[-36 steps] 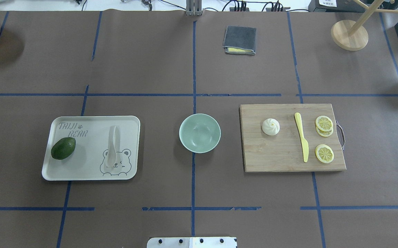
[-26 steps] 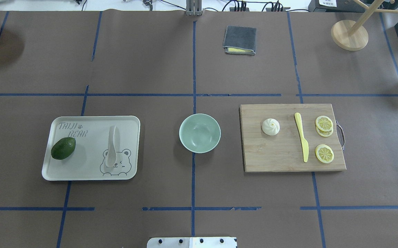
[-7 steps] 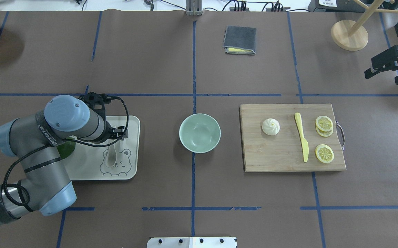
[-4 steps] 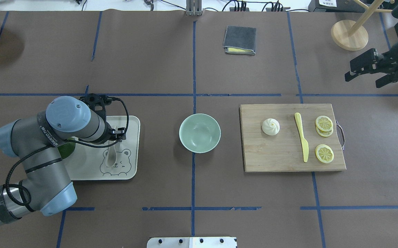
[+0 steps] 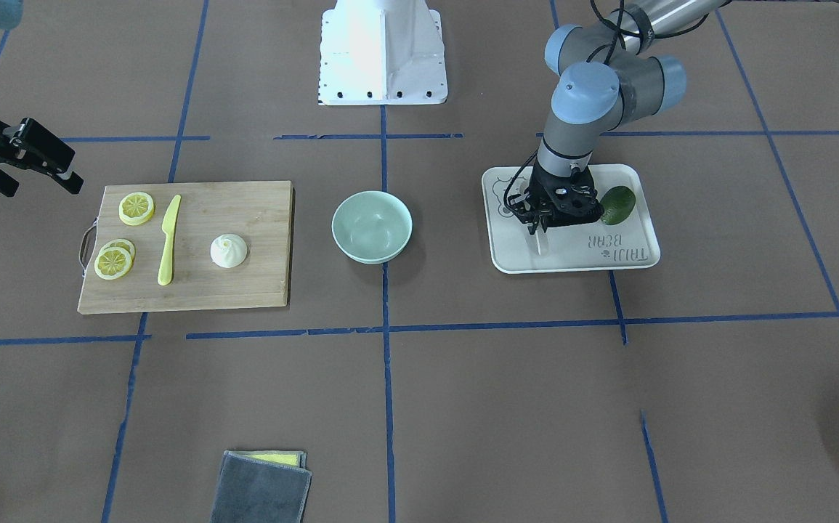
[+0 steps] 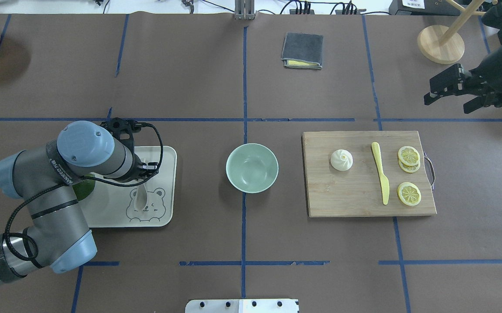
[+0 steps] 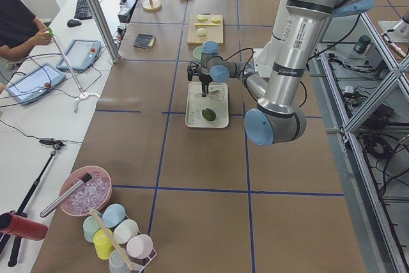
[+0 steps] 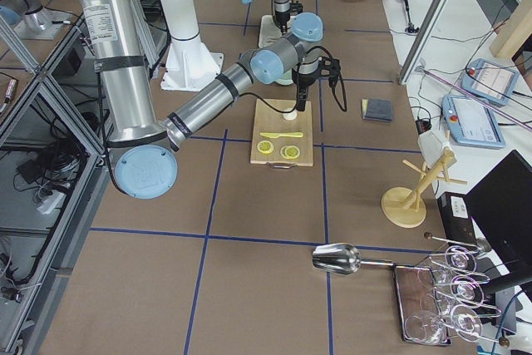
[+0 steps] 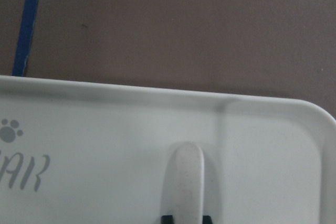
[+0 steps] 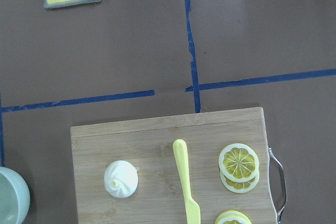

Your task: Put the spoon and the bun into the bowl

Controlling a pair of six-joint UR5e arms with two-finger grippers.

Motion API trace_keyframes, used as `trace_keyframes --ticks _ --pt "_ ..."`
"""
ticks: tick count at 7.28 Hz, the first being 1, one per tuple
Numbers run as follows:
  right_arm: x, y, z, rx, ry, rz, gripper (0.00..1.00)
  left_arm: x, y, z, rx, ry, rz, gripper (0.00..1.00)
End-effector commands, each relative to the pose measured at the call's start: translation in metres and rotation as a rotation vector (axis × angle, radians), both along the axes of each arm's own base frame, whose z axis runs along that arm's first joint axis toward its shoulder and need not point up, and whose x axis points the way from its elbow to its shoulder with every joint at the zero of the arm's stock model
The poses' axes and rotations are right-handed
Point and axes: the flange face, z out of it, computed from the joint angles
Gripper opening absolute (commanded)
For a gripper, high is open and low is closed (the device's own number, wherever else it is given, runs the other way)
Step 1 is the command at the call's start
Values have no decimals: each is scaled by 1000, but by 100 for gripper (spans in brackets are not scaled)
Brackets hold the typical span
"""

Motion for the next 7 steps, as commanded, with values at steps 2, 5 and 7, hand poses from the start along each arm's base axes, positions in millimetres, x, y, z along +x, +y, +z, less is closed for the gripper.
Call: trace_keyframes --ticks 2,5,7 --pt "-14 3 -4 -12 4 -3 100 -7 2 -10 3 2 -3 0" --pt "-83 12 -2 46 35 40 100 -55 -23 -39 12 -6 -73 0" --pt "-101 13 10 37 60 18 100 -98 -48 -59 -6 -29 -150 0"
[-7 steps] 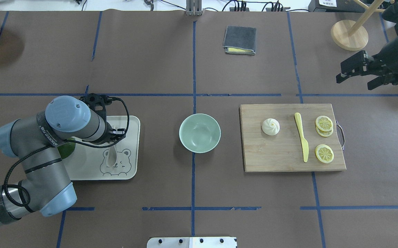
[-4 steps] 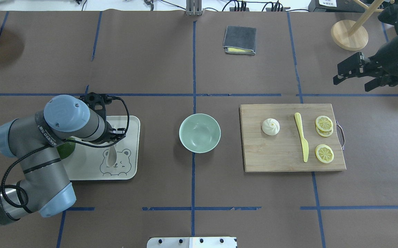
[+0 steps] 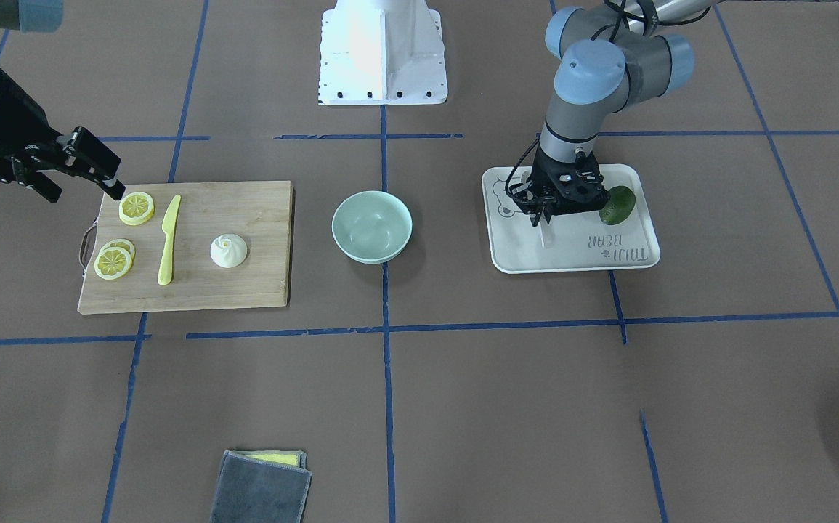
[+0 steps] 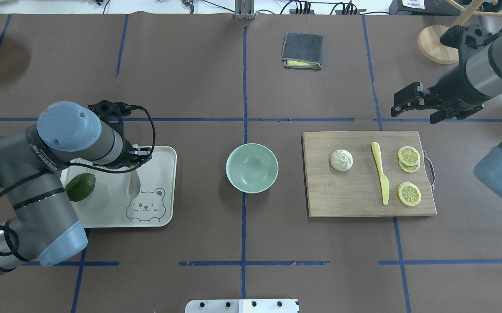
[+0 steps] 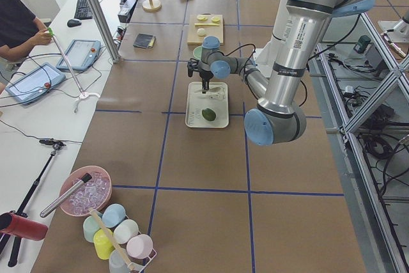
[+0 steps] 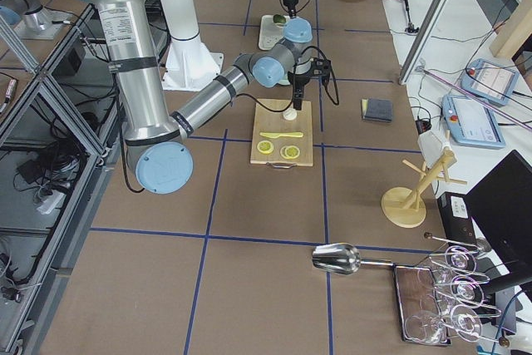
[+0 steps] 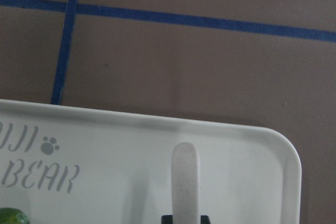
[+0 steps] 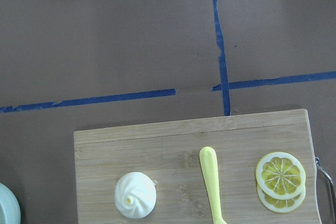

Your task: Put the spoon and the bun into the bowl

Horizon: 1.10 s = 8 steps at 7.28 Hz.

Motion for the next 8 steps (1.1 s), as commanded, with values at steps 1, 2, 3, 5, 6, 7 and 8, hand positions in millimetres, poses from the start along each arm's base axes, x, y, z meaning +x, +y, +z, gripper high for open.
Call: trace_keyframes --ticks 1,2,3,5,6,7,8 --pt "-40 8 19 11 64 -23 100 -18 -16 -41 4 23 -45 0" --pt "-60 13 28 18 92 -21 100 -11 -19 -61 16 49 -45 0" --pt "-78 15 34 28 77 -30 100 4 -25 -84 -40 98 -111 0" --pt "-111 15 36 51 63 -29 100 48 -25 -123 -128 164 -172 0" --pt "-128 10 32 40 62 -28 100 66 -21 -143 -162 204 -195 0" --pt "-147 7 35 44 82 -30 100 89 -13 -160 -196 224 -204 0" --pt "-163 9 44 41 101 -44 100 101 -10 -173 -215 243 -210 0"
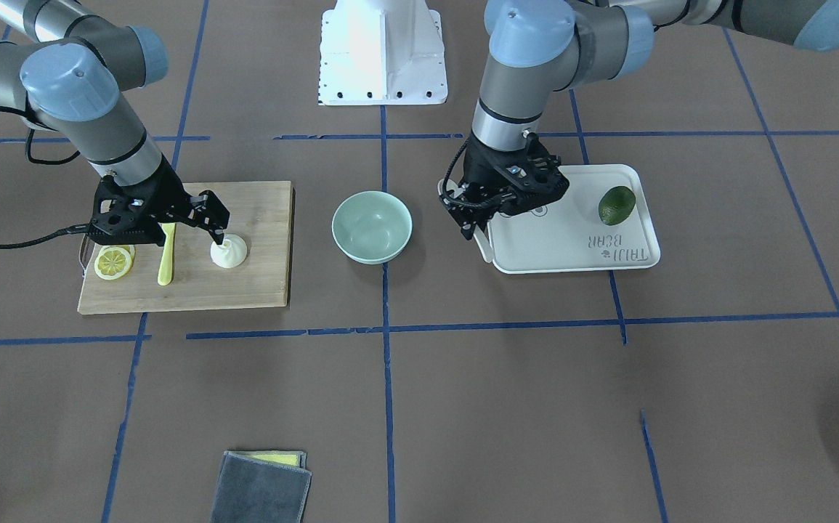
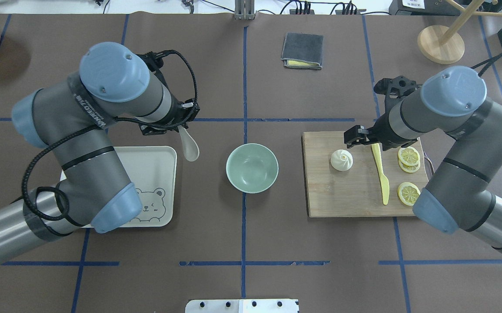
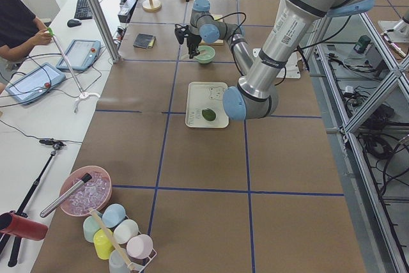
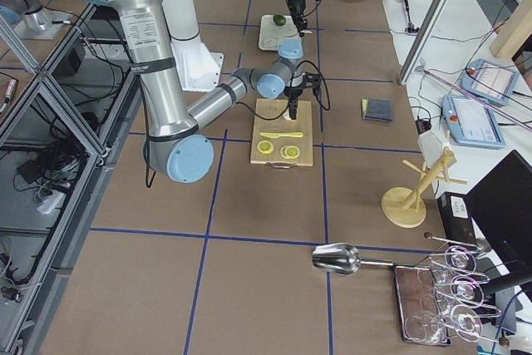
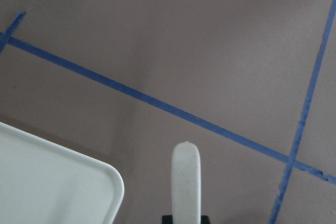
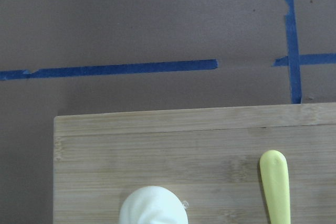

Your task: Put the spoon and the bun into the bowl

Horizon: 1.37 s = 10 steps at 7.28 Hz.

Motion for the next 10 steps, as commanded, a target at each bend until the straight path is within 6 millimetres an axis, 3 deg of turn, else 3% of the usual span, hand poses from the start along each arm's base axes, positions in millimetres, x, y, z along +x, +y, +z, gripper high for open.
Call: trace_keyframes --ticks 1,3,4,5,6,7,9,10 --pt "-35 -4 2 3 22 -16 100 23 6 -27 -26 52 -13 0" --pt "-54 5 7 11 43 -30 100 32 5 -25 -7 83 -7 0" --pt "-54 5 4 10 38 -27 94 39 9 -26 -13 107 -9 0" --pt "-55 5 3 10 36 -28 68 46 7 -31 -10 131 -14 0" --pt "-55 5 2 7 34 -34 31 54 4 -32 -23 144 -22 0" --pt "-54 6 -1 9 30 -35 3 63 4 -30 -34 169 -30 0" --pt "-52 8 -10 19 17 -37 0 87 -4 -28 -36 195 -58 0" --pt "-46 10 -20 29 2 -34 0 104 8 -26 -22 192 -57 0"
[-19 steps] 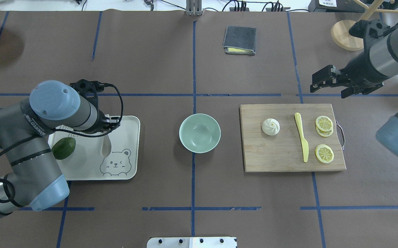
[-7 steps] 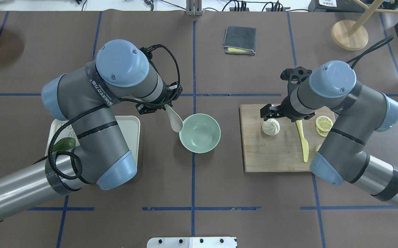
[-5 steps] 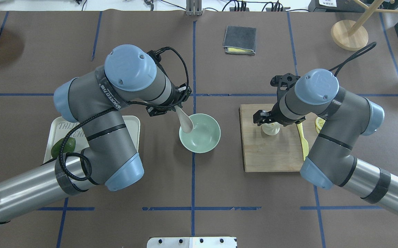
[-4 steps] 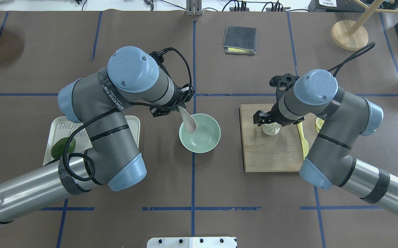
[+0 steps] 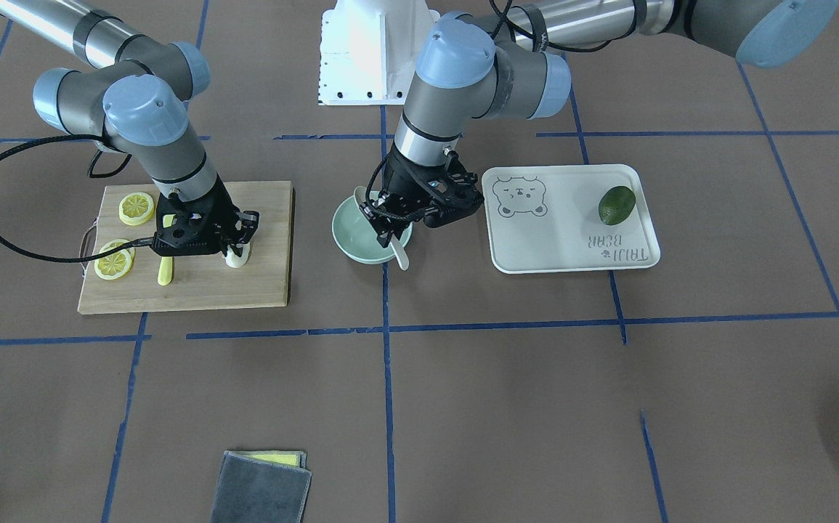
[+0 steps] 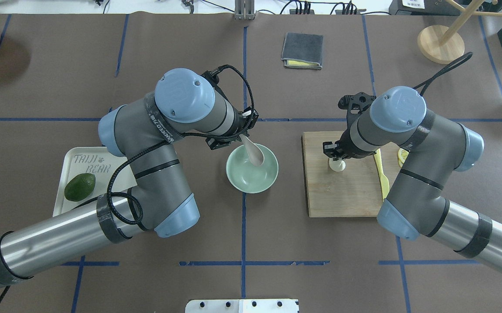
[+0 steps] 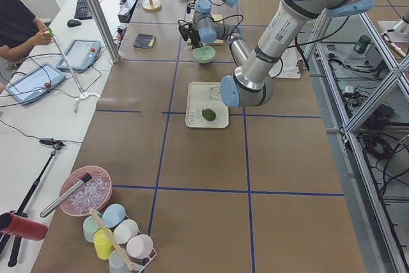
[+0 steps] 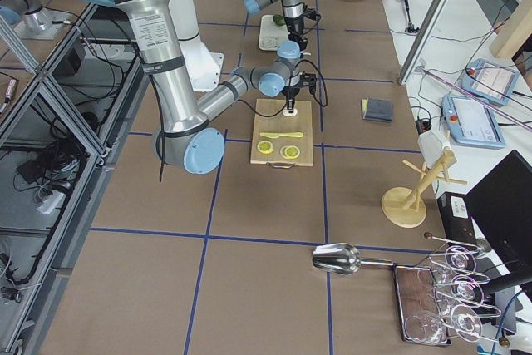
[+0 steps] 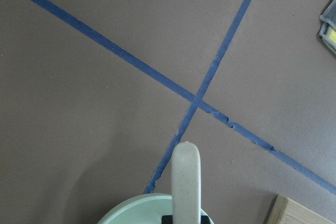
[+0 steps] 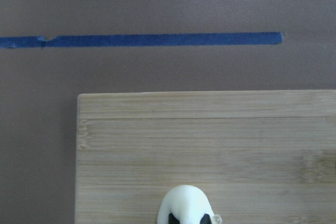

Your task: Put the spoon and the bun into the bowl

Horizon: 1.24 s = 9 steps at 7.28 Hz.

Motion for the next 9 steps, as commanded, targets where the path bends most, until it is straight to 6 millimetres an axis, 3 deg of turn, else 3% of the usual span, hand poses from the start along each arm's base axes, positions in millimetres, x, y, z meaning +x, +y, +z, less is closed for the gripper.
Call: trace_keyframes --ticks 1,3,4,5,6,7,9 --pt "13 0 -19 21 -29 12 0 22 12 0 23 12 -8 0" --pt "24 -9 -20 13 -39 23 0 24 15 5 28 2 2 0" --pt "25 -14 -29 21 -49 31 0 24 15 6 33 -1 5 24" --pt "27 -17 -33 25 -53 37 0 22 16 8 41 -3 9 73" --pt "28 -20 -38 31 -60 43 0 16 16 4 72 -4 22 100" --pt "27 -21 -43 37 -67 43 0 2 13 5 85 -5 21 100" --pt "20 -25 -75 69 -106 41 0 -57 -1 0 115 -78 82 100"
